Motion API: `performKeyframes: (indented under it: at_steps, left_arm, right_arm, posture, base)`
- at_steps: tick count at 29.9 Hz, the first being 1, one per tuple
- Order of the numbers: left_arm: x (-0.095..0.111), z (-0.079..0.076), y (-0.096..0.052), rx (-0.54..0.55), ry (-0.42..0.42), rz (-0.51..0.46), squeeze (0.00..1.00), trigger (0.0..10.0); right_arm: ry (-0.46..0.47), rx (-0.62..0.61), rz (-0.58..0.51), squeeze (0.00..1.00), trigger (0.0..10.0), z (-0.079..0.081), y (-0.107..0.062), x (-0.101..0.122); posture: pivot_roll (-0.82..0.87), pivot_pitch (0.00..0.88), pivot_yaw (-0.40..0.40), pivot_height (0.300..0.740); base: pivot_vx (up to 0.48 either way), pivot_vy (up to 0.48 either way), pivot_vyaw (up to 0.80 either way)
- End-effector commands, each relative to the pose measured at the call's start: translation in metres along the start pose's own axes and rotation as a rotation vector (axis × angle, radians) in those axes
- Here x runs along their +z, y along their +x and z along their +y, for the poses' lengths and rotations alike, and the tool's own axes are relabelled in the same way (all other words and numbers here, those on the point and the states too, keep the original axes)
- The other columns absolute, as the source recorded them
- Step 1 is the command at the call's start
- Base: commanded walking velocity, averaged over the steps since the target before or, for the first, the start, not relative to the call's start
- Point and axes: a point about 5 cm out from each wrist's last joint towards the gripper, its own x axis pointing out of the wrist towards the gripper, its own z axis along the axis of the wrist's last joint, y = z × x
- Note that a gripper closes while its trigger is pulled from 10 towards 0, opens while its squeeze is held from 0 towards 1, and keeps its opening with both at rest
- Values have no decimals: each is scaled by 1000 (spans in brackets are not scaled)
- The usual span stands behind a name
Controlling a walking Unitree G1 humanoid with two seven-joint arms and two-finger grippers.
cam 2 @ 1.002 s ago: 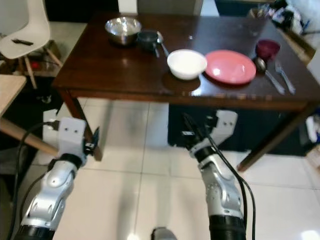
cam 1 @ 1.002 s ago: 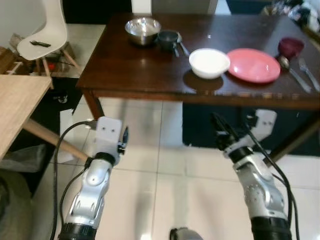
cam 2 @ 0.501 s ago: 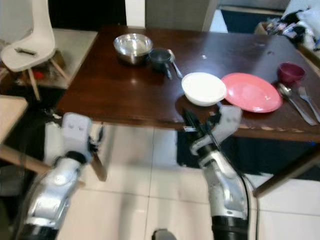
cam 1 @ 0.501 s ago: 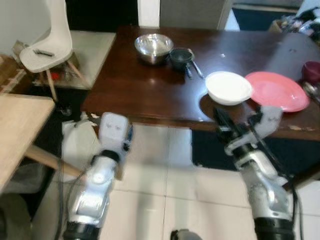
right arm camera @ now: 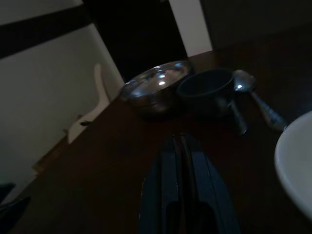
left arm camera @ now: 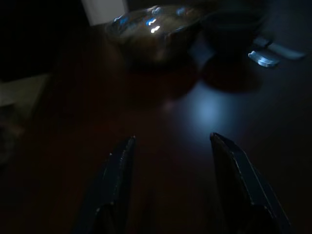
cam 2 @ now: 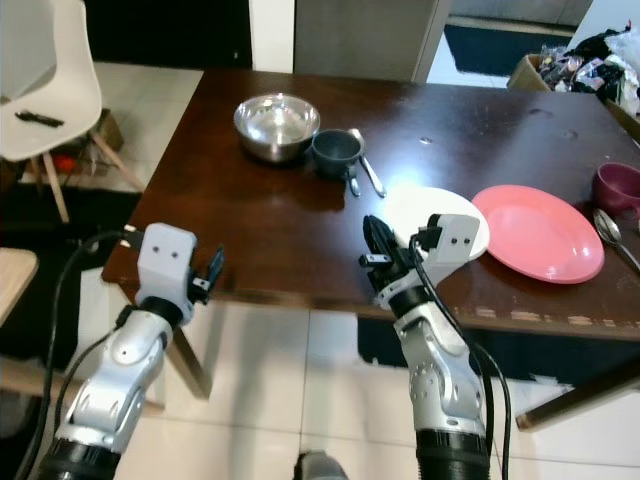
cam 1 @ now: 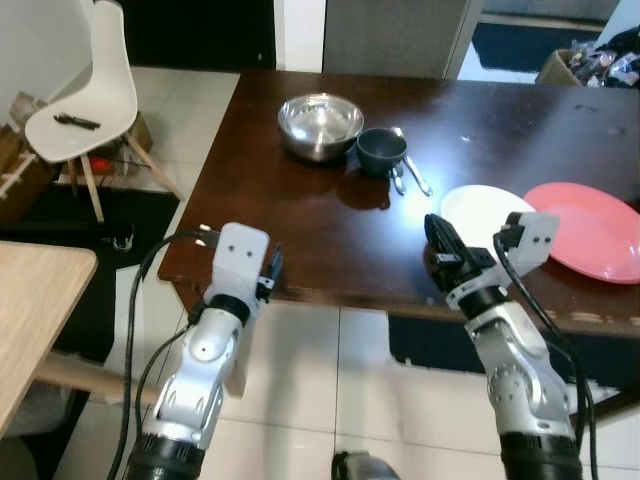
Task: Setting the table
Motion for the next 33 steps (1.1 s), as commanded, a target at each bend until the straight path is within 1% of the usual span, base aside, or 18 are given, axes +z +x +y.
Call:
performKeyframes:
  at_steps: [1,11,13,17,18,21,22,23,25,28,29,30,31,32,33]
  left_arm:
    - [-7,3,-3,4,16,20,0,10000]
    - [-5,-2,-2,-23,18,11,0,10000]
    - [-5,-5,-2,-48,17,11,0,10000]
    - [-3,-7,-4,-88,13,0,0,10000]
    - [-3,-9,-5,-132,22,-5,0,10000]
    - [-2,-11,-7,-164,26,-7,0,10000]
    - [-2,-12,-8,-193,34,-11,0,10000]
    - [0,-15,-9,-238,43,-19,0,10000]
    - [3,-22,-11,-293,69,-40,0,10000]
    - [8,-27,-9,-308,69,-54,0,10000]
    - [8,-27,-8,-308,68,-56,0,10000]
    - [10,-28,-8,-312,72,-59,0,10000]
    - [10,-28,-8,-312,72,-59,0,10000]
    - [11,-28,-7,-317,77,-64,0,10000]
    - [11,-28,-7,-317,77,-64,0,10000]
  right_arm:
    - [9,-5,1,0,10000,0,0,-1]
    - [6,-5,1,0,10000,1,1,-2]
    - [4,-5,1,0,10000,0,2,-1]
    - [-7,-6,-1,0,10000,0,3,0]
    - [-23,-10,-6,0,10000,-2,5,2]
    - [-35,-18,-10,0,10000,-3,6,4]
    - [-50,-30,-13,0,10000,-4,7,5]
    - [-90,-55,-9,0,10000,-8,8,6]
    - [-141,-117,-9,0,10000,-18,8,8]
    - [-234,-183,24,0,10000,-30,8,7]
    - [-248,-191,30,0,10000,-32,8,7]
    - [-283,-202,38,0,10000,-35,8,7]
    - [-283,-202,38,0,10000,-35,8,7]
    - [-317,-219,50,0,10000,-38,7,8]
    - [-317,-219,50,0,10000,-38,7,8]
  posture:
    - [-143,16,62,740]
    - [-145,15,63,740]
    - [-144,21,65,740]
    - [-144,21,65,740]
    - [-144,21,65,740]
    - [-136,27,63,740]
    - [-134,28,62,740]
    - [-132,30,62,740]
    - [-130,32,64,740]
    - [-129,36,68,740]
    - [-129,36,68,740]
    - [-127,37,70,740]
    - [-127,37,70,740]
    - [-127,39,72,740]
    - [-127,39,72,740]
  base:
    - [480,0,0]
    - [480,0,0]
    - [392,0,0]
    - [0,0,0]
    - [0,0,0]
    - [0,0,0]
    - [0,0,0]
    - [0,0,0]
    - [0,0,0]
    - [0,0,0]
    - [0,0,0]
    - [0,0,0]
    - [0,0,0]
    - [0,0,0]
    - [0,0,0]
